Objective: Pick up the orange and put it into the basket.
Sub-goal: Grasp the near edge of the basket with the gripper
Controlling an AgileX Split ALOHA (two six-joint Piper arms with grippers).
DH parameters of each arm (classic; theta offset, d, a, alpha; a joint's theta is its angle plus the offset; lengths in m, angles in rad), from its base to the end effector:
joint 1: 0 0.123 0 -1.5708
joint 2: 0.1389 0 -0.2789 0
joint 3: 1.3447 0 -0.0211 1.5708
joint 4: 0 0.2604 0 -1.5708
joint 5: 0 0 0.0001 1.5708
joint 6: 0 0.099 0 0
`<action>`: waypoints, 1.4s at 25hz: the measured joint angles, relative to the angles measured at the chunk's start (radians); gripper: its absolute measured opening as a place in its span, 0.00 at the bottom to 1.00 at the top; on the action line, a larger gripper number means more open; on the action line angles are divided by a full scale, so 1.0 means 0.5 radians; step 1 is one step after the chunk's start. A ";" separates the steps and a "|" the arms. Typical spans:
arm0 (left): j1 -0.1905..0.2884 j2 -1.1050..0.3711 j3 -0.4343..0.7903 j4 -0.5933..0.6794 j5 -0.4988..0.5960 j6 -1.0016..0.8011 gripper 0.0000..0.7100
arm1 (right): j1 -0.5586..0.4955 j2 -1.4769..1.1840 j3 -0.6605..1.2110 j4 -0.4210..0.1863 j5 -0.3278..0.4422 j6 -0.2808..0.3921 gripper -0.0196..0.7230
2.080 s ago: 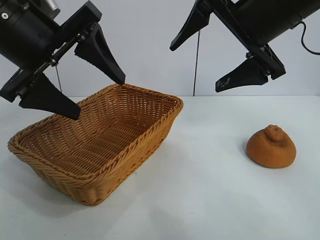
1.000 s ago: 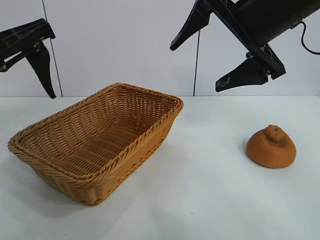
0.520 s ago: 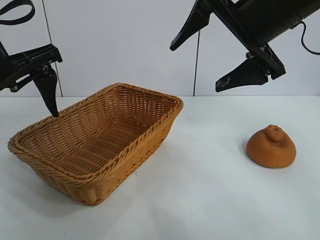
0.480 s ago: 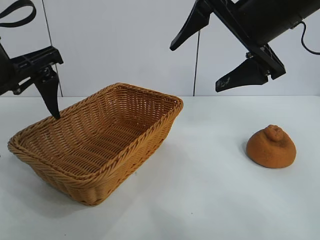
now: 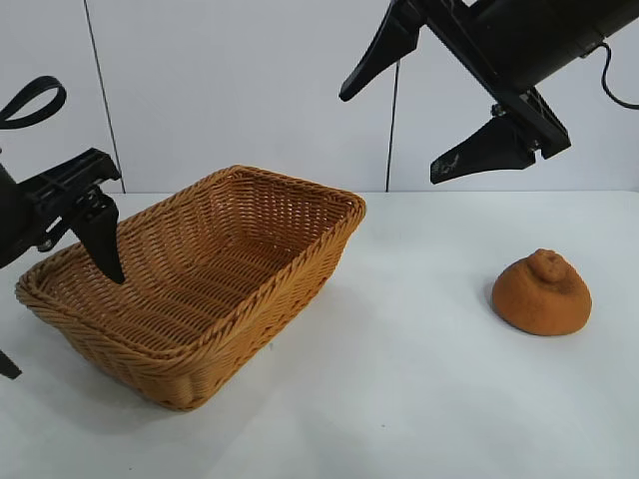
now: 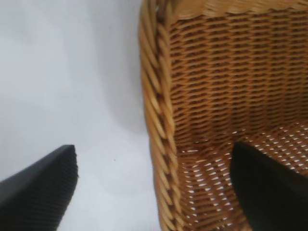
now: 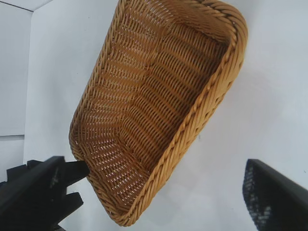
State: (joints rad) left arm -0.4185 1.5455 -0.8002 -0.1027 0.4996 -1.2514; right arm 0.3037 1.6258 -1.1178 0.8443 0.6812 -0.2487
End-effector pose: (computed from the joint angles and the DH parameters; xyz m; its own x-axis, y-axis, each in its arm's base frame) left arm 0.2633 -0.1224 0.1670 -0.6028 -0.7964 -0.0479 -0.7178 0.5676 -0.4031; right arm 0.3231 0.1502 0.2403 -0.9177 0.1309 -0.3751 -0.1374 0.7814 0.6087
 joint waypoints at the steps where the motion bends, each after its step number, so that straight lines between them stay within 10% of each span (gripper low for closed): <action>1: 0.000 0.000 0.000 0.000 -0.011 -0.002 0.86 | 0.000 0.000 0.000 0.000 0.000 0.000 0.95; 20: 0.014 0.597 -0.048 0.002 -0.387 -0.015 0.85 | 0.000 0.000 0.000 0.000 0.000 0.000 0.95; 30: 0.014 0.571 -0.137 0.002 -0.242 -0.015 0.19 | 0.000 0.000 0.000 0.000 0.000 0.000 0.95; 35: 0.020 0.552 -0.199 -0.007 -0.157 -0.018 0.12 | 0.000 0.000 0.000 0.000 0.000 0.000 0.95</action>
State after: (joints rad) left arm -0.4083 1.8217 -0.8997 -0.1061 0.4209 -1.2606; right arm 0.3037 1.6258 -1.1178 0.8443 0.6812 -0.2487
